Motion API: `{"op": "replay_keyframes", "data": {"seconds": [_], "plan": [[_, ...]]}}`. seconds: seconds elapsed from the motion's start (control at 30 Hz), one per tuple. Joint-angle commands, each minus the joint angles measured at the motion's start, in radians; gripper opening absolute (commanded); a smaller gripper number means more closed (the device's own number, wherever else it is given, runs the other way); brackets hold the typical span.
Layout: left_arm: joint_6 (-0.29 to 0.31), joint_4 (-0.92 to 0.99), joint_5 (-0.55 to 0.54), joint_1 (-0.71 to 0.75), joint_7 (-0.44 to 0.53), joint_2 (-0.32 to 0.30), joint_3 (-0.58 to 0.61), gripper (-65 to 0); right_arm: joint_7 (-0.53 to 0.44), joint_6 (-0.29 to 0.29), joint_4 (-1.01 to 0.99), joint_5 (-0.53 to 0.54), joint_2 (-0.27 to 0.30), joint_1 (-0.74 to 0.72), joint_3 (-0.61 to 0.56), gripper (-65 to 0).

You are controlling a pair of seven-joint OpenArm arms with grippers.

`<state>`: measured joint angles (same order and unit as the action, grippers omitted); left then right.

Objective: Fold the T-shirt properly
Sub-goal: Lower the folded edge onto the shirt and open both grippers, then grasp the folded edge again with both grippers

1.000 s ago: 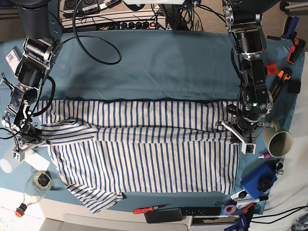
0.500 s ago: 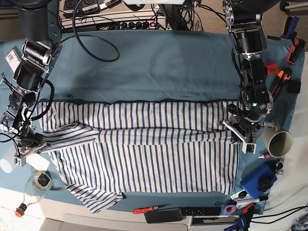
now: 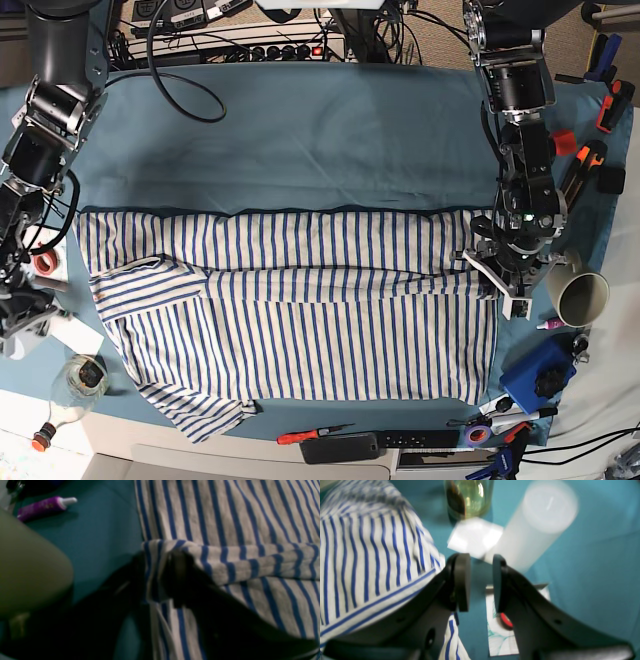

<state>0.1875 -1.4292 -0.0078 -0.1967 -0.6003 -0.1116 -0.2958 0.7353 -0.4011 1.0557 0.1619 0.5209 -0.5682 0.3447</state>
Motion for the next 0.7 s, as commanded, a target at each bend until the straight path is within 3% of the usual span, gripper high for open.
{"op": "replay_keyframes", "data": {"seconds": [0.0,0.1,0.2,0.3,0.43,0.57,0.67], "plan": [[-0.003,-0.031,-0.003,-0.028,0.026,-0.008,-0.001,-38.6,-0.016,-0.001,0.031,0.026,0.027,-0.033,0.002,-49.0],[-0.003,-0.035,-0.002,-0.049,0.025,-0.008,-0.001,-28.8,0.029,-0.002,0.050,0.082,0.027,-0.033,0.002,-49.0],[-0.003,-0.035,-0.002,-0.074,0.010,-0.008,-0.001,-25.4,0.076,-0.003,0.050,0.134,0.027,-0.033,0.002,-48.3],[-0.003,-0.045,-0.003,-0.104,-0.150,-0.008,-0.001,-25.4,0.130,-0.004,0.050,0.180,0.028,-0.033,0.002,-40.2],[0.002,-0.057,-0.042,-0.154,-0.434,-0.011,-0.002,-25.5,0.237,-0.003,0.050,0.245,0.027,-0.033,0.002,-38.8],[0.022,-0.057,-0.206,-0.164,-0.513,-0.033,-0.002,-25.5,0.377,-0.002,0.050,0.340,0.027,-0.033,0.002,-38.8],[0.000,-0.057,-0.151,-0.163,-0.517,-0.036,-0.002,-25.5,0.387,-0.002,0.050,0.301,0.027,-0.030,0.002,-38.8]]}}
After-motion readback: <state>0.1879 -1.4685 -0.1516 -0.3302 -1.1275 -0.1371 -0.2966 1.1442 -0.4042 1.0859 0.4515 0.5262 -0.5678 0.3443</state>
